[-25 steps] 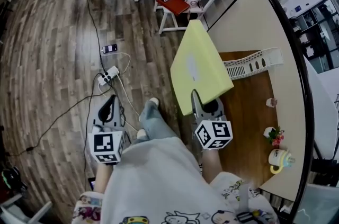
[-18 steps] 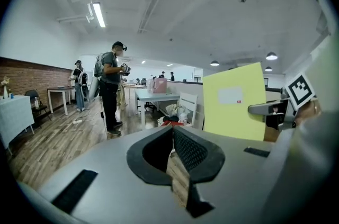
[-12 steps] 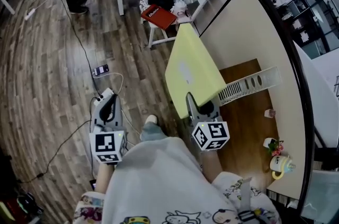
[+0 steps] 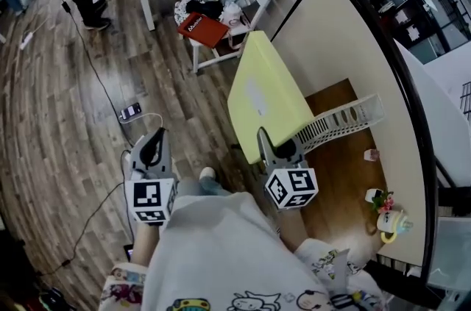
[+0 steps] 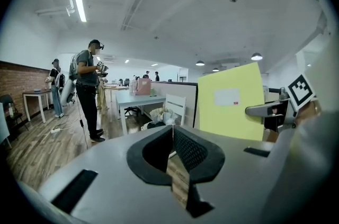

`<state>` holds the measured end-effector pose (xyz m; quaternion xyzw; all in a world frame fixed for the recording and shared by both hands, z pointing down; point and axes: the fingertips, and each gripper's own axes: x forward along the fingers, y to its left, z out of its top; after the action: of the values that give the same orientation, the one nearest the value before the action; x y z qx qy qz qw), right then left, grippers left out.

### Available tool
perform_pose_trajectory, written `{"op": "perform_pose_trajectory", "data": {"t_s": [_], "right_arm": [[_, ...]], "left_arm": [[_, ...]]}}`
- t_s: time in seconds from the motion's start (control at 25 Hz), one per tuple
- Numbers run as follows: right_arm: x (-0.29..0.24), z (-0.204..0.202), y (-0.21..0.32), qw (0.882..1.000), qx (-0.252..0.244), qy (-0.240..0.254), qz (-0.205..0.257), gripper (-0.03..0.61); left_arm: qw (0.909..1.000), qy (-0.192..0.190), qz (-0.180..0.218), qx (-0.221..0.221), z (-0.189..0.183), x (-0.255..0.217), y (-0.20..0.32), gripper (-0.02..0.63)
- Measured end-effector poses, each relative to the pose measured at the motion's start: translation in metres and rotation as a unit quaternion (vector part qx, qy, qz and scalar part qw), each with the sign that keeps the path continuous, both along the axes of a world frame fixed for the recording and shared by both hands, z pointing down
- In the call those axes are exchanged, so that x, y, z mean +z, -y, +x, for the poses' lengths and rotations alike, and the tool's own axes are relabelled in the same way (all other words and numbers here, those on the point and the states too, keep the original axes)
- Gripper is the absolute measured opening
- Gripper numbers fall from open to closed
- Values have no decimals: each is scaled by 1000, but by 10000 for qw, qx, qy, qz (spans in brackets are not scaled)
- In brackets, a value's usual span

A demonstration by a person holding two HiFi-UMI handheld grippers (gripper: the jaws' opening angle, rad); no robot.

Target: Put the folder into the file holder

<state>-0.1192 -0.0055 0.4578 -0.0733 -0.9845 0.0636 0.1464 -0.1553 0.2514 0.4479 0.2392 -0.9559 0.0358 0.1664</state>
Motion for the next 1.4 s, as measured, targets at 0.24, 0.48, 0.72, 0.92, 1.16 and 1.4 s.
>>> {"op": "perform_pose_trajectory", "data": {"t_s": [0.24,0.48,0.72,0.92,1.16,1.4], "right_arm": [[-3,4,17,9990,429,38,-107,172],[-8,4,40,9946,1019,88,-151,172],[-13,-7,60,9835,1800,87,-121,172],[-18,-15,70,9691,2458,112,-147,172],[-21,-19,77,9519,3059,124,-119,172],[-27,-11,79,9306,3655,179,-72,172]], "left_arm": [[9986,28,-50,523,-22,-5,30,6],[9920,64,0,1264,-54,-8,77,6],[9730,40,86,2305,-94,-8,135,6],[9502,78,131,3112,-121,-15,176,6],[9208,17,136,3897,-136,-14,214,6],[8846,-12,144,4661,-132,-15,246,6]]}}
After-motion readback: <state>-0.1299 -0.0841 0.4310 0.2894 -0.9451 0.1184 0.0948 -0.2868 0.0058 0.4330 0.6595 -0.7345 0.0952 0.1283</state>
